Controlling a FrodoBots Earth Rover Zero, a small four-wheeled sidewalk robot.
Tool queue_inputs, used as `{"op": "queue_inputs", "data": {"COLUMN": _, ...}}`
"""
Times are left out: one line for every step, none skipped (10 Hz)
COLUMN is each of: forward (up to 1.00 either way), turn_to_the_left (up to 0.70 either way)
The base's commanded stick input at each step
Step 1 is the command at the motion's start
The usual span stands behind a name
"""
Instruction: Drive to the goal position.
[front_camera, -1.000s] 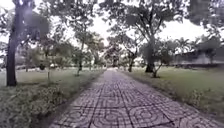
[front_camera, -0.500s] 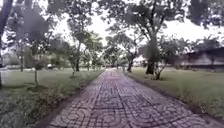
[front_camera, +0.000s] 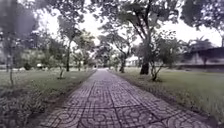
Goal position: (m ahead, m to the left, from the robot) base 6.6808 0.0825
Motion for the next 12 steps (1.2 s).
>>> {"op": "queue_inputs", "data": {"forward": 1.00, "turn_to_the_left": 0.00}}
{"op": "queue_inputs", "data": {"forward": 1.00, "turn_to_the_left": 0.00}}
{"op": "queue_inputs", "data": {"forward": 1.00, "turn_to_the_left": 0.00}}
{"op": "queue_inputs", "data": {"forward": 1.00, "turn_to_the_left": 0.00}}
{"op": "queue_inputs", "data": {"forward": 1.00, "turn_to_the_left": 0.00}}
{"op": "queue_inputs", "data": {"forward": 1.00, "turn_to_the_left": 0.00}}
{"op": "queue_inputs", "data": {"forward": 1.00, "turn_to_the_left": 0.00}}
{"op": "queue_inputs", "data": {"forward": 1.00, "turn_to_the_left": 0.00}}
{"op": "queue_inputs", "data": {"forward": 1.00, "turn_to_the_left": 0.00}}
{"op": "queue_inputs", "data": {"forward": 1.00, "turn_to_the_left": 0.00}}
{"op": "queue_inputs", "data": {"forward": 1.00, "turn_to_the_left": 0.00}}
{"op": "queue_inputs", "data": {"forward": 1.00, "turn_to_the_left": 0.00}}
